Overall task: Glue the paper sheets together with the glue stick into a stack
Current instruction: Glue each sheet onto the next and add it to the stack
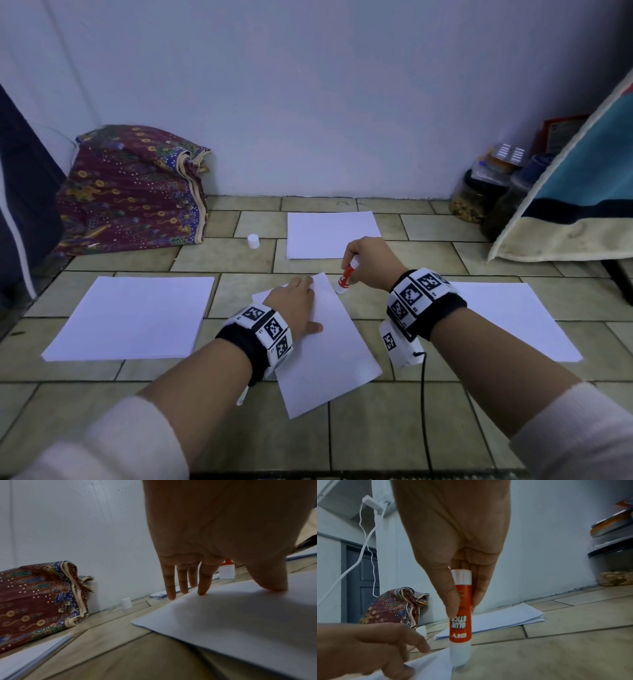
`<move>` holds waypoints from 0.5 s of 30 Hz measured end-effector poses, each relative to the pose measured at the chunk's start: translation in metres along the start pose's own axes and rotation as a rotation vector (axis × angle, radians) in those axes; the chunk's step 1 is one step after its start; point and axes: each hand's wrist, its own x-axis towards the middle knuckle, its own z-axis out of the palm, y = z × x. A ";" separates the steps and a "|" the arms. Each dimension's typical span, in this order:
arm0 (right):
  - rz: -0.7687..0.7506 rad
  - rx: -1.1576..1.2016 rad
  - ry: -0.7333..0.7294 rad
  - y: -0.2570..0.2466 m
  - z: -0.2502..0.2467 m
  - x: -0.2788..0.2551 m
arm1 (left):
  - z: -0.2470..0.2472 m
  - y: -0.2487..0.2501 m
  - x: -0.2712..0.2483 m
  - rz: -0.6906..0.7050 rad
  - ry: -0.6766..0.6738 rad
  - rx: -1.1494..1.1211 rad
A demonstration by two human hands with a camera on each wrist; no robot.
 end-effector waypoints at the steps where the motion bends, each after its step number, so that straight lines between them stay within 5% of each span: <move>1: 0.001 0.007 0.013 -0.002 0.000 0.002 | 0.001 0.000 0.000 -0.010 0.002 -0.033; 15: -0.085 -0.002 0.034 -0.028 0.018 0.020 | 0.001 -0.012 0.000 0.034 -0.125 -0.085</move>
